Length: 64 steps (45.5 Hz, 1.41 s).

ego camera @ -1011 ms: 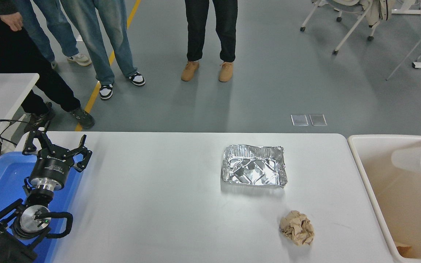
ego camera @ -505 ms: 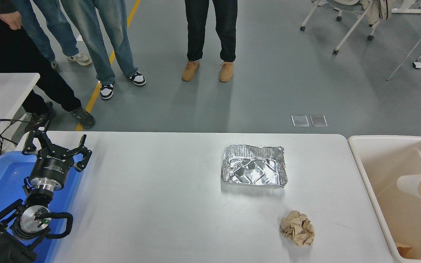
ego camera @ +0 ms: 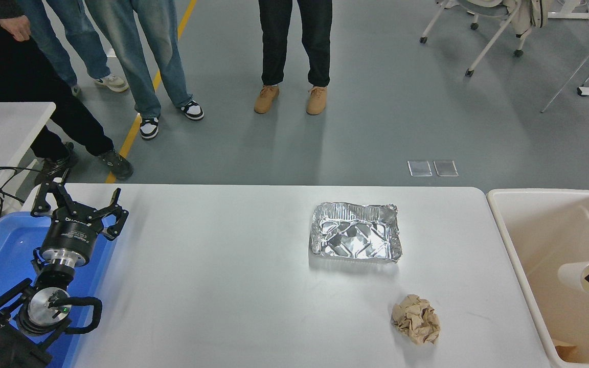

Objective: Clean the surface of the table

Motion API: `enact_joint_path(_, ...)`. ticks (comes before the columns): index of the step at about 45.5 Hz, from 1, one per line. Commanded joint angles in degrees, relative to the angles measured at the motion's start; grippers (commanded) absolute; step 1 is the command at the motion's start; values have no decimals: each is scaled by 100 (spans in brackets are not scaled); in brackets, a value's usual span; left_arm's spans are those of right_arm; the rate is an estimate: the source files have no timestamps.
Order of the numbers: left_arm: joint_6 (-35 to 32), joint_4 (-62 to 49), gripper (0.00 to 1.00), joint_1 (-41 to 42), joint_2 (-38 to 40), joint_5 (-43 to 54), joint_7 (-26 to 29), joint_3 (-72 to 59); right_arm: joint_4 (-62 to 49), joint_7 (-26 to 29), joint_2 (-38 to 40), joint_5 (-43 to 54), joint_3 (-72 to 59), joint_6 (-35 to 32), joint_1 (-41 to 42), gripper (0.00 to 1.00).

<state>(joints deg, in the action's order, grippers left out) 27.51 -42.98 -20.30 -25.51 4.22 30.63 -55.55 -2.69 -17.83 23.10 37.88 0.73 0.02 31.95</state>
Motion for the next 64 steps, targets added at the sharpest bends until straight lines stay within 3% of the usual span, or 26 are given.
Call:
enact_joint_path(1, 0, 0, 99, 0, 2, 0, -4, 0, -21, 140, -69, -96, -3, 15, -4, 0)
enact_joint_path(21, 0, 0, 99, 0, -7, 0, 5, 0, -21, 201, -113, -474, -20, 156, 49, 0)
enact_joint_path(22, 0, 0, 99, 0, 2, 0, -4, 0, -12, 201, -113, -474, -29, 156, 49, 4)
enact_joint_path(26, 0, 0, 99, 0, 2, 0, -4, 0, -21, 201, -104, -465, -117, 147, 49, 34)
enact_joint_path(32, 0, 0, 99, 0, 2, 0, -4, 0, -21, 201, -104, -483, -310, 156, 57, 95)
enact_joint_path(33, 0, 0, 99, 0, 2, 0, -4, 0, -21, 210, -104, -483, -319, 156, 57, 100)
enact_joint_path(64, 0, 0, 99, 0, 2, 0, 5, 0, -170, 219, -42, -878, -266, 173, 277, 100)
